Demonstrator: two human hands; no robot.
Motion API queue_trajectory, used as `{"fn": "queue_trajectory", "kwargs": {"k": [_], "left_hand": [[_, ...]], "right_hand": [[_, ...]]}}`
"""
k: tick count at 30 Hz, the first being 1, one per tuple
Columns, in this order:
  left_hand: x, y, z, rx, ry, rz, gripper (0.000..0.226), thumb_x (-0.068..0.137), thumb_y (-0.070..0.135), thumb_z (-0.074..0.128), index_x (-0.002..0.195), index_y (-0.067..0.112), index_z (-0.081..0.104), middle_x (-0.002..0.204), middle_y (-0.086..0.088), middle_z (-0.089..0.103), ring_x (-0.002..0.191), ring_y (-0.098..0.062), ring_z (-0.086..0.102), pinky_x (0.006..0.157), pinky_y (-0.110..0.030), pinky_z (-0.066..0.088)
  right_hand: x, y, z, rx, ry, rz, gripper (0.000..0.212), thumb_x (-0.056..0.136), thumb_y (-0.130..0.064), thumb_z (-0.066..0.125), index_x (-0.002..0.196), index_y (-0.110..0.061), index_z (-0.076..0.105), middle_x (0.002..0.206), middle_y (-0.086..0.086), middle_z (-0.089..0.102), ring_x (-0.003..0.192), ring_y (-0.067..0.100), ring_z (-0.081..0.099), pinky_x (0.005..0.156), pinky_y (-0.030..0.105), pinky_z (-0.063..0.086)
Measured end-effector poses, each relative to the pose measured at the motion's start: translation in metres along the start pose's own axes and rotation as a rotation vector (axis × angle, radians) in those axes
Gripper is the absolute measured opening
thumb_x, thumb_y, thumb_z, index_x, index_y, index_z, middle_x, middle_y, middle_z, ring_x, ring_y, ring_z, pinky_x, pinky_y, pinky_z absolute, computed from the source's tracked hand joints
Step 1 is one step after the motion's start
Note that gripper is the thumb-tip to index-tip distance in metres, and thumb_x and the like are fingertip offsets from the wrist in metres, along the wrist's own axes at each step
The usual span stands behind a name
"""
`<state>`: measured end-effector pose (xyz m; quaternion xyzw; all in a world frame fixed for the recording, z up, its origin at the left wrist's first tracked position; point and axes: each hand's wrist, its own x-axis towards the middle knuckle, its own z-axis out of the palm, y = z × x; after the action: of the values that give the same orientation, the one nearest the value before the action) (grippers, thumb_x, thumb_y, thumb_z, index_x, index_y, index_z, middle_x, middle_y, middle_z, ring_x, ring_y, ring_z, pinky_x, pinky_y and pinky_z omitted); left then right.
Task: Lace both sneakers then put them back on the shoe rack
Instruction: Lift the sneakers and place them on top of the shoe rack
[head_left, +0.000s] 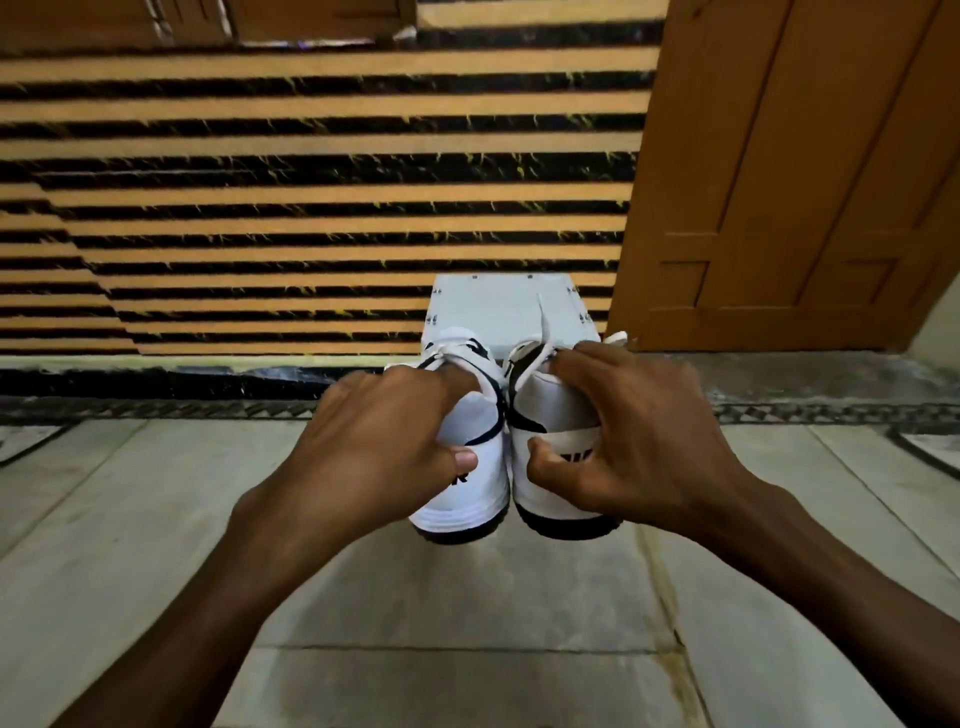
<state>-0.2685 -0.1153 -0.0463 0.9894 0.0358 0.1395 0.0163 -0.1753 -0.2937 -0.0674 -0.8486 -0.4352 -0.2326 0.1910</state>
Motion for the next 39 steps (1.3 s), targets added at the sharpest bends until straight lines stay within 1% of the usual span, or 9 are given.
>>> {"fn": "queue_trajectory", "kwargs": {"k": [5,10,15,18,20,25,28,36,39], "left_hand": [[0.021,0.000,-0.017,0.033,0.125,-0.007,0.031,0.082,0.042,0.063,0.110,0.030,0.054,0.103,-0.001,0.069,0.098,-0.029,0.062,0.069,-0.030,0.026],[0.081,-0.012,0.006,0.058,0.176,-0.030,0.032,0.081,0.037,0.065,0.109,0.026,0.056,0.107,-0.002,0.070,0.104,-0.031,0.062,0.071,-0.032,0.029],[0.157,-0.029,0.045,-0.022,0.179,-0.074,0.037,0.080,0.028,0.067,0.116,0.021,0.059,0.110,-0.004,0.069,0.108,-0.029,0.062,0.079,-0.036,0.039],[0.197,-0.039,0.063,-0.050,0.171,-0.098,0.039,0.082,0.023,0.067,0.119,0.021,0.058,0.114,-0.004,0.068,0.110,-0.029,0.060,0.083,-0.039,0.043],[0.219,-0.046,0.074,-0.051,0.164,-0.109,0.041,0.083,0.021,0.066,0.122,0.021,0.057,0.117,-0.005,0.066,0.112,-0.029,0.059,0.086,-0.040,0.044],[0.253,-0.059,0.097,-0.026,0.138,-0.130,0.036,0.082,0.016,0.067,0.117,0.019,0.059,0.116,-0.006,0.066,0.111,-0.030,0.058,0.087,-0.041,0.044],[0.263,-0.065,0.104,-0.039,0.137,-0.123,0.037,0.082,0.017,0.067,0.118,0.020,0.057,0.117,-0.006,0.065,0.112,-0.030,0.058,0.086,-0.041,0.045],[0.272,-0.068,0.108,-0.001,0.106,-0.083,0.040,0.085,0.020,0.065,0.122,0.017,0.052,0.125,-0.007,0.061,0.120,-0.030,0.051,0.090,-0.046,0.045],[0.272,-0.067,0.109,0.007,0.080,-0.093,0.041,0.085,0.021,0.065,0.123,0.016,0.050,0.129,-0.007,0.058,0.123,-0.030,0.047,0.095,-0.047,0.042]], "right_hand": [[0.024,0.007,-0.012,-0.015,0.122,-0.016,0.038,0.067,-0.052,0.061,0.087,-0.019,0.064,0.079,-0.002,0.062,0.065,0.019,0.054,0.057,0.033,0.046],[0.059,0.037,0.014,-0.027,0.139,0.030,0.043,0.070,-0.053,0.055,0.093,-0.017,0.062,0.082,0.000,0.061,0.070,0.021,0.055,0.060,0.035,0.048],[0.102,0.084,0.052,-0.034,0.117,0.063,0.045,0.071,-0.050,0.053,0.100,-0.016,0.064,0.092,0.001,0.065,0.078,0.022,0.059,0.064,0.029,0.043],[0.126,0.112,0.074,-0.043,0.082,0.105,0.047,0.074,-0.046,0.058,0.110,-0.017,0.063,0.102,0.003,0.066,0.083,0.024,0.061,0.068,0.031,0.048],[0.140,0.127,0.090,-0.039,0.068,0.133,0.048,0.075,-0.043,0.060,0.116,-0.018,0.061,0.109,0.003,0.065,0.087,0.023,0.061,0.070,0.030,0.047],[0.158,0.146,0.120,-0.045,0.027,0.147,0.052,0.079,-0.038,0.066,0.124,-0.012,0.057,0.120,0.008,0.063,0.100,0.026,0.060,0.082,0.038,0.052],[0.165,0.153,0.128,-0.004,0.055,0.147,0.052,0.079,-0.034,0.068,0.123,-0.010,0.058,0.119,0.008,0.064,0.099,0.026,0.060,0.076,0.030,0.045],[0.176,0.159,0.141,-0.016,0.061,0.138,0.052,0.076,-0.035,0.068,0.120,-0.010,0.060,0.114,0.011,0.066,0.094,0.028,0.061,0.076,0.034,0.049],[0.178,0.160,0.141,-0.025,0.037,0.145,0.051,0.077,-0.036,0.068,0.121,-0.011,0.060,0.115,0.010,0.065,0.095,0.028,0.060,0.074,0.030,0.044]]}}
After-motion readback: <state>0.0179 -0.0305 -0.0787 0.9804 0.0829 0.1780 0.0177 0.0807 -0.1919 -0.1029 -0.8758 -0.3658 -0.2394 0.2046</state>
